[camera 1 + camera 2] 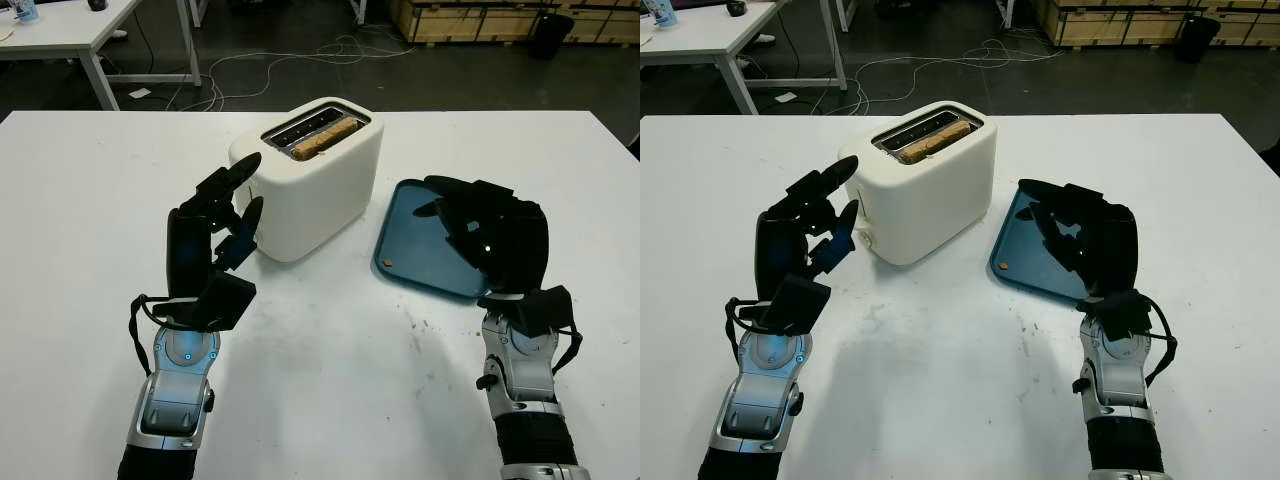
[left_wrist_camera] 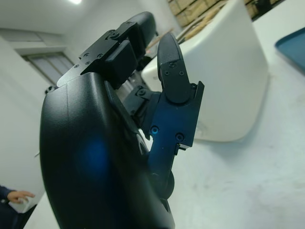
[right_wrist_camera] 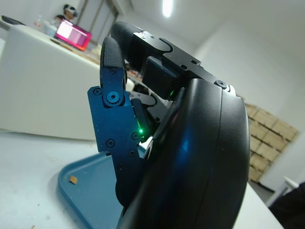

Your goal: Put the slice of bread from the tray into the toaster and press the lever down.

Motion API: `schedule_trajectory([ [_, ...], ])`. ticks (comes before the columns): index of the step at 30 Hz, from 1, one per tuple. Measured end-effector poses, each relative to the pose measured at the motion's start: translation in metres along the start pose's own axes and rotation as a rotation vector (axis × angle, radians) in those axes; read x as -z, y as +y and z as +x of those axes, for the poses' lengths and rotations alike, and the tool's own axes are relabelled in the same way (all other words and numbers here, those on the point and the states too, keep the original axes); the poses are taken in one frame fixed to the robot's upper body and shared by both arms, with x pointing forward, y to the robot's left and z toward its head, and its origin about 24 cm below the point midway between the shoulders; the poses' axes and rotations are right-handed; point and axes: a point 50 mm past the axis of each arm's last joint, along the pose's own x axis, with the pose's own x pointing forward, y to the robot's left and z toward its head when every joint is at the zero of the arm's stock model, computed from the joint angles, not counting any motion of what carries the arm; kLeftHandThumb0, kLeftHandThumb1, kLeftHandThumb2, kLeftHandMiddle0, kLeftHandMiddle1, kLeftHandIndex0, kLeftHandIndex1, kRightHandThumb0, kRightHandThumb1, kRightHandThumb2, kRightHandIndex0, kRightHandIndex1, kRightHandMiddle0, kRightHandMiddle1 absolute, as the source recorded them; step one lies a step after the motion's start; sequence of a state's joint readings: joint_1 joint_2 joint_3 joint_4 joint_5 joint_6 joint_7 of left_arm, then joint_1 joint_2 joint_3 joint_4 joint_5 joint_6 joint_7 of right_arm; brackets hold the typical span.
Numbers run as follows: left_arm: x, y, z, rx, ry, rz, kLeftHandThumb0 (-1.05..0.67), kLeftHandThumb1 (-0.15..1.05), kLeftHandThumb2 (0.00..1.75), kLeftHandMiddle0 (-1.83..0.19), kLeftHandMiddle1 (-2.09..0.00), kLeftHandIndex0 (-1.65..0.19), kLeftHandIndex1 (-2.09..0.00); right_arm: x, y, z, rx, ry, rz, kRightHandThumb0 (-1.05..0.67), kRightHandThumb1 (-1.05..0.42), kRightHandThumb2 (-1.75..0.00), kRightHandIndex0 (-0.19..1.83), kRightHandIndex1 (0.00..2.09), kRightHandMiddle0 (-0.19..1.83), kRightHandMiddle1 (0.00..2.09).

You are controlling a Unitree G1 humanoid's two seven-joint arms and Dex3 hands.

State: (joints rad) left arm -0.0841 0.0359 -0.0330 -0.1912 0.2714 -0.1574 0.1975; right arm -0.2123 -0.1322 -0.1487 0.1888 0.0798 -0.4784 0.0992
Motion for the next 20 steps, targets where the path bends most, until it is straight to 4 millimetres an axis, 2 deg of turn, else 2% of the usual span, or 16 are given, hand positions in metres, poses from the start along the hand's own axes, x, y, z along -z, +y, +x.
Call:
schedule_trajectory([
  [1, -0.001, 0.002, 0.001, -0.013, -0.004, 0.003, -0.48, 0.92, 0.37, -0.53, -1.75, -0.47, -1.08, 0.000, -0.001, 0.002, 0.016, 0.007, -0.012, -0.44, -0.92, -0.26, 0.84, 1.00, 1.09, 0.00],
  [3, -0.002, 0.007, 0.005, -0.042, -0.013, 0.008, -0.46, 0.92, 0.35, -0.48, -1.75, -0.40, -1.30, 0.000, -0.003, 0.005, 0.045, 0.013, -0.017, -0.45, -0.92, -0.26, 0.82, 0.99, 1.08, 0.00],
  [6, -0.001, 0.014, 0.009, -0.084, -0.016, 0.014, -0.45, 0.92, 0.36, -0.48, -1.75, -0.36, -1.44, 0.000, -0.007, 0.012, 0.098, 0.018, -0.043, -0.48, -0.92, -0.24, 0.83, 0.97, 1.10, 0.01],
  [9, 0.007, 0.018, 0.009, -0.122, 0.016, 0.015, -0.45, 0.92, 0.35, -0.55, -1.75, -0.38, -1.53, 0.002, -0.011, 0.016, 0.145, 0.035, -0.069, -0.48, -0.92, -0.23, 0.86, 0.97, 1.14, 0.03],
  [12, 0.014, 0.020, 0.007, -0.164, 0.051, 0.018, -0.44, 0.92, 0.34, -0.62, -1.75, -0.43, -1.56, 0.005, -0.014, 0.017, 0.172, 0.063, -0.078, -0.49, -0.92, -0.19, 0.89, 1.08, 1.20, 0.08],
  [14, 0.018, 0.019, 0.006, -0.180, 0.066, 0.016, -0.42, 0.92, 0.31, -0.69, -1.75, -0.48, -1.58, 0.008, -0.014, 0.017, 0.180, 0.084, -0.075, -0.48, -0.92, -0.19, 0.87, 1.22, 1.18, 0.23],
  [16, 0.020, 0.018, 0.005, -0.197, 0.078, 0.016, -0.42, 0.92, 0.31, -0.73, -1.75, -0.51, -1.63, 0.011, -0.015, 0.016, 0.191, 0.104, -0.074, -0.49, -0.92, -0.18, 0.86, 1.28, 1.07, 0.48],
  [20, 0.020, 0.015, 0.004, -0.214, 0.079, 0.007, -0.41, 0.92, 0.32, -0.75, -1.75, -0.47, -1.74, 0.014, -0.013, 0.015, 0.200, 0.120, -0.065, -0.51, -0.92, -0.17, 0.84, 1.28, 1.00, 0.57],
])
